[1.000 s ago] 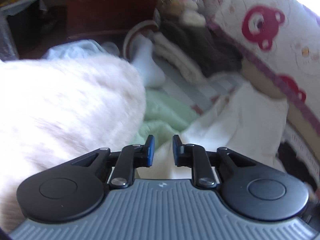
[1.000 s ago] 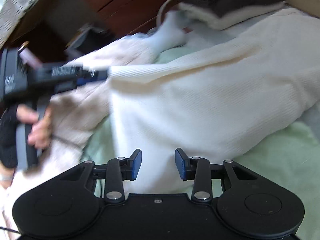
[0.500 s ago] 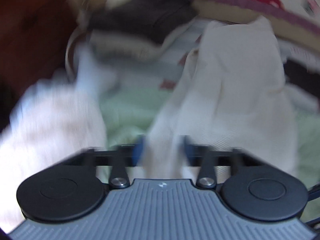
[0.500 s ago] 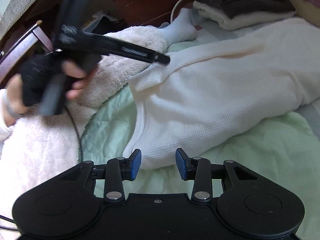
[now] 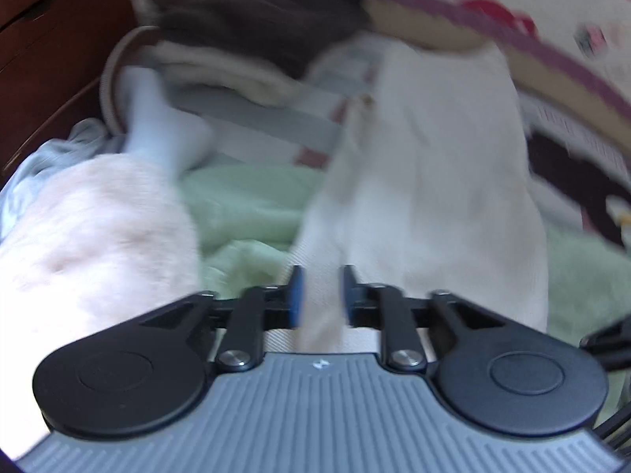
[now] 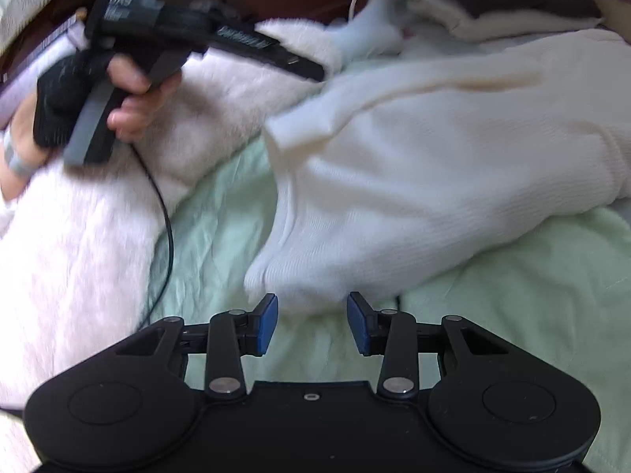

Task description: Fold clothes

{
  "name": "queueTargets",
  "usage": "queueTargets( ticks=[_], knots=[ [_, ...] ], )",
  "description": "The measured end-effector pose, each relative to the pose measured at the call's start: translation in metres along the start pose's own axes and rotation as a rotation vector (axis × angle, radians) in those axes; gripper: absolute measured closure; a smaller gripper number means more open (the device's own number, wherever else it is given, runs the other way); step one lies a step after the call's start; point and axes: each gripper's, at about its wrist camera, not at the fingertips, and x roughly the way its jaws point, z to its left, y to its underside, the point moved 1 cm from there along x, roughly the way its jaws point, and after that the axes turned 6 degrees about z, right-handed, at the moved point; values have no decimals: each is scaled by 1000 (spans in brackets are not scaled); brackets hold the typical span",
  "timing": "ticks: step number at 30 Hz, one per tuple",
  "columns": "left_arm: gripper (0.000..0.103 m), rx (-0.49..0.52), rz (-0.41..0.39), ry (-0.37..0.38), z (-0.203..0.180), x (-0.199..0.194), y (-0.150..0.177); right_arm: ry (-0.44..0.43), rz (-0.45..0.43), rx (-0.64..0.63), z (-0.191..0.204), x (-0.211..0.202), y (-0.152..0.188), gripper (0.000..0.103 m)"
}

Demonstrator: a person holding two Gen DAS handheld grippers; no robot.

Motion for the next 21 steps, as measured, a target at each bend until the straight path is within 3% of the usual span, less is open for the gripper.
queueTargets(
  ticks=[3,6,7,10,11,13,15,16,21],
  knots=[
    [54,54,26,0,-11,8,3,31,-16,-62,14,-3,1,59],
    [51,36,57,31,-11,19,2,51,3,-134,27,11,-7,59],
    [53,30,55,34,-11,23,2,58,10,-158,31,16,-10,59],
    [82,59,24,-17,-15,29,5,139,37,-138,26,30,-9,60],
    [83,64,17,-30,-16,30,6,136,32,-108,22,31,-9,60],
    [87,60,3,-37,-15,28,6,147,13,-109,22,30,-8,74],
    [87,49,-10,-46,-13,26,6,166,-10,-138,25,28,-8,82],
    [87,43,-16,-51,-12,25,7,178,-25,-169,29,27,-8,91],
    [87,-8,-14,-36,-3,27,6,241,-44,-265,40,30,-8,95]
  ],
)
